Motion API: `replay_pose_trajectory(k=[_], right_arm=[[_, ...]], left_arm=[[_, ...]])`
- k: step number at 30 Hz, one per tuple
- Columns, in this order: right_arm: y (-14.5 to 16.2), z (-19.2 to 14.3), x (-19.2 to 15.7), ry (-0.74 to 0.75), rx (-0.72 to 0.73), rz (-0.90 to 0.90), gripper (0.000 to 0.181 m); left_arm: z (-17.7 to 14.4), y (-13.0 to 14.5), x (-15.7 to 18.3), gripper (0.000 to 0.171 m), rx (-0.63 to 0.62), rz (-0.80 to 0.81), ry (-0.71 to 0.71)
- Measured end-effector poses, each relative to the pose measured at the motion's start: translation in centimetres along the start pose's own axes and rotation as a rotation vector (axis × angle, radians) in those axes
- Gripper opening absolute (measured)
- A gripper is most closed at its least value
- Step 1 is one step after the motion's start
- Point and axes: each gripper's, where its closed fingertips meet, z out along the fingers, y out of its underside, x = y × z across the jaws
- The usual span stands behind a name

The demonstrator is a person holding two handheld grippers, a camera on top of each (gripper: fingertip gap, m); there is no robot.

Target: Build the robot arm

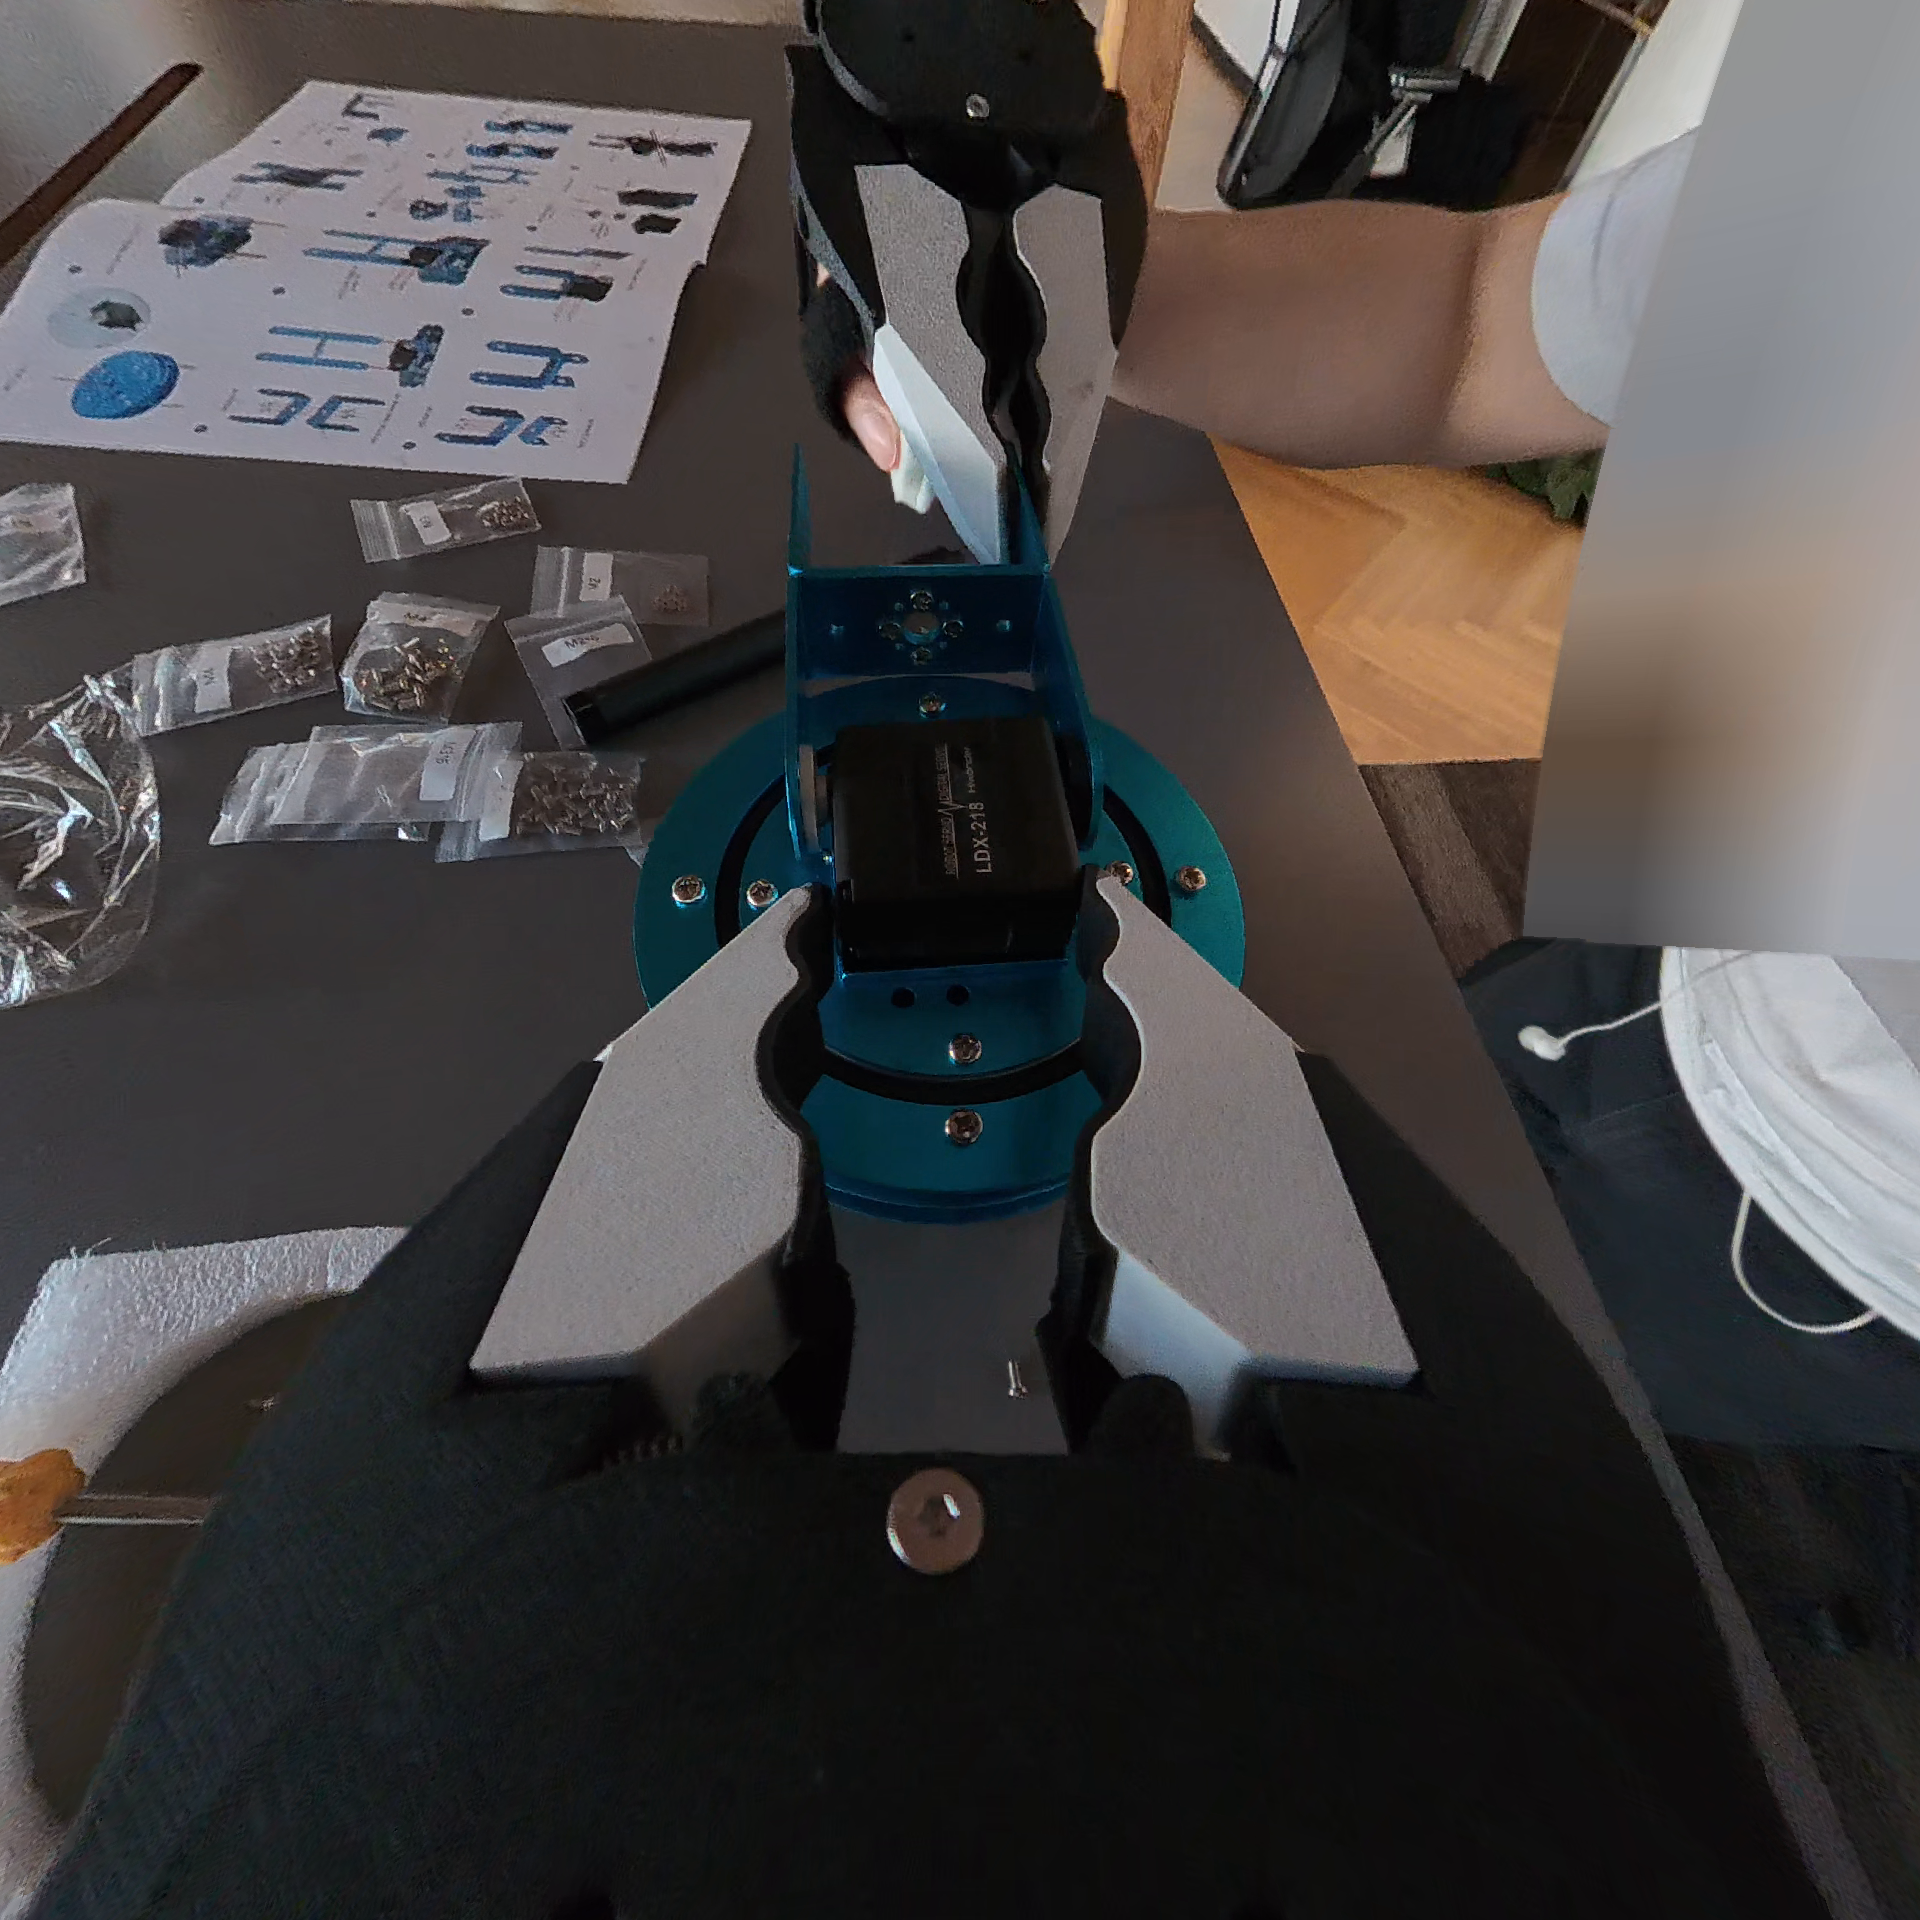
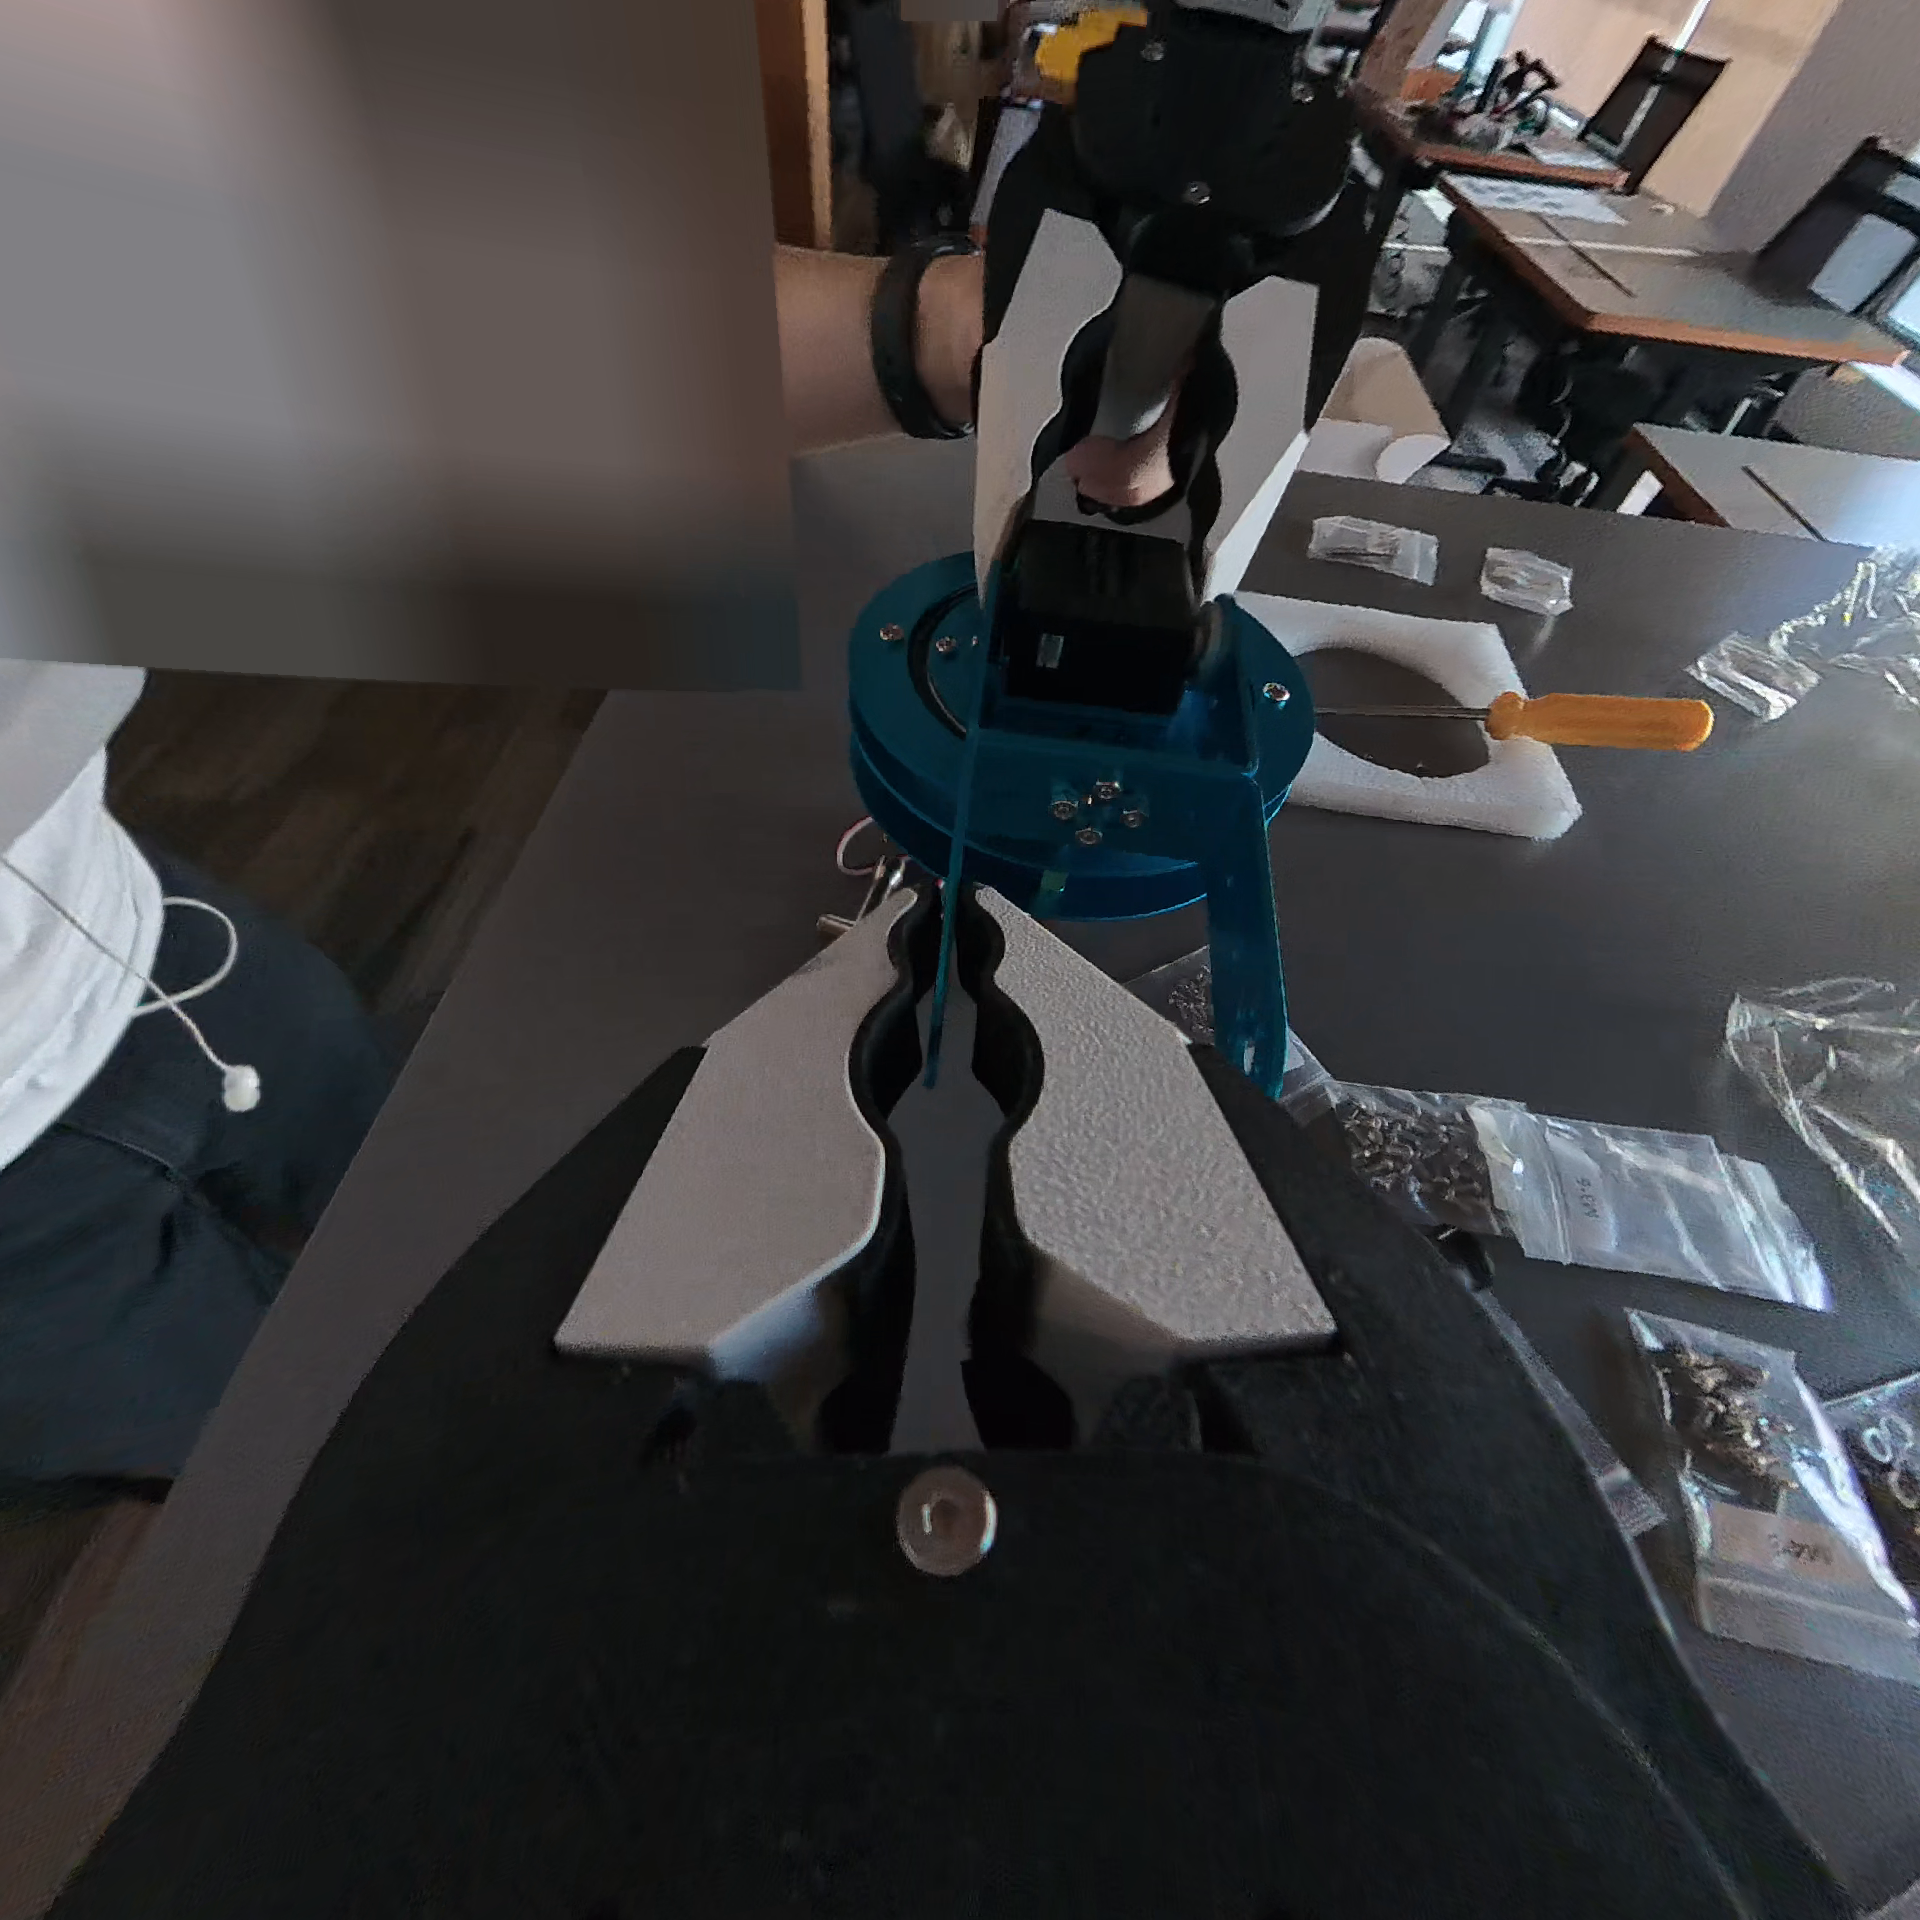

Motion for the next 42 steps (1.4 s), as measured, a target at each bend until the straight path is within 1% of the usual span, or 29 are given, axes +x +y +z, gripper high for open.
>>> replay_pose_trajectory(k=[3, 7, 9, 11, 13, 14, 15, 16, 17, 19, 20, 22, 23, 25, 27, 29, 30, 32, 33, 34, 36, 37, 38, 39, 40, 41, 42], right_arm=[[0.1, -0.5, 0.0, -0.051, -0.007, -0.049, 0.001], [0.0, -0.8, 0.0, -0.069, 0.05, -0.054, 0.001], [-0.1, -0.8, 0.1, -0.064, 0.112, -0.021, 0.001], [-0.1, -0.7, 0.2, -0.028, 0.108, -0.046, 0.0], [-0.2, -0.6, 0.1, -0.011, 0.108, -0.057, 0.001], [-0.2, -0.6, 0.1, -0.008, 0.106, -0.056, 0.001], [-0.2, -0.6, 0.1, -0.004, 0.1, -0.061, 0.001], [-0.1, -0.6, 0.1, -0.002, 0.096, -0.065, 0.001], [-0.1, -0.6, 0.1, -0.001, 0.096, -0.066, 0.001], [0.0, -0.6, -0.1, 0.001, 0.086, -0.077, 0.001], [0.0, -0.6, -0.2, 0.003, 0.087, -0.087, 0.002], [-0.1, -0.8, -0.3, 0.004, 0.107, -0.087, 0.002], [-0.2, -0.8, -0.2, -0.004, 0.122, -0.067, 0.004], [-0.6, -0.8, -0.2, -0.035, 0.143, -0.01, 0.015], [-1.0, -1.1, -0.4, -0.057, 0.135, 0.023, 0.023], [-1.6, -1.8, 0.9, 0.058, 0.139, -0.011, 0.028], [-1.7, -2.2, 1.7, 0.122, 0.143, -0.038, 0.035], [-1.6, -2.2, 2.4, 0.157, 0.153, -0.017, 0.048], [-1.3, -1.8, 2.3, 0.137, 0.139, 0.016, 0.053], [-1.2, -1.4, 1.7, 0.09, 0.13, 0.045, 0.054], [-1.3, -0.7, 0.6, 0.017, 0.125, 0.083, 0.046], [-1.0, -0.4, 0.5, 0.019, 0.102, 0.085, 0.043], [-0.5, 0.0, 0.6, 0.028, 0.079, 0.075, 0.043], [-0.3, 0.3, 0.5, 0.034, 0.068, 0.06, 0.038], [-0.3, 0.5, 0.5, 0.039, 0.068, 0.042, 0.019], [-0.4, 0.7, 0.2, 0.022, 0.075, 0.024, 0.007], [-0.5, 0.9, -0.1, 0.004, 0.08, 0.015, 0.001]], left_arm=[[0.3, -0.1, 0.1, 0.046, 0.057, -0.001, -0.003], [0.4, -0.2, 0.2, 0.046, 0.065, -0.001, 0.0], [0.3, -0.2, 0.2, 0.046, 0.081, 0.0, -0.014], [0.2, -0.4, 0.3, 0.046, 0.111, -0.013, -0.029], [0.0, -0.8, 0.2, 0.053, 0.159, -0.04, -0.038], [0.0, -0.8, -0.1, 0.067, 0.168, -0.056, -0.058], [-0.1, -0.8, -0.5, 0.076, 0.171, -0.068, -0.081], [-0.2, -0.9, -0.7, 0.08, 0.176, -0.074, -0.087], [-0.2, -1.0, -0.6, 0.081, 0.178, -0.079, -0.083], [0.0, -1.1, 0.0, 0.075, 0.168, -0.065, -0.07], [0.3, -1.1, 0.2, 0.076, 0.163, -0.052, -0.066], [0.9, -0.9, 0.3, 0.084, 0.133, -0.038, -0.073], [1.2, -0.8, 0.1, 0.086, 0.124, -0.029, -0.087], [1.5, -0.7, -0.2, 0.087, 0.128, -0.002, -0.113], [1.5, -0.8, -0.2, 0.088, 0.148, 0.0, -0.111], [1.6, -0.8, -0.2, 0.092, 0.167, -0.01, -0.094], [1.5, -0.9, -0.3, 0.092, 0.181, -0.013, -0.085], [1.2, -1.0, -0.3, 0.087, 0.213, -0.04, -0.062], [1.0, -1.2, -0.4, 0.081, 0.237, -0.068, -0.046], [0.6, -1.4, -0.5, 0.075, 0.271, -0.091, -0.029], [0.2, -1.7, -0.6, 0.066, 0.322, -0.102, -0.008], [0.3, -1.5, -0.5, 0.068, 0.322, -0.1, -0.004], [0.5, -1.3, -0.5, 0.073, 0.308, -0.101, -0.003], [0.7, -1.2, -0.5, 0.078, 0.301, -0.107, -0.003], [0.8, -1.3, -0.5, 0.081, 0.302, -0.108, -0.007], [0.9, -1.3, -0.5, 0.084, 0.293, -0.102, -0.013], [1.0, -1.3, -0.5, 0.085, 0.281, -0.097, -0.022]])
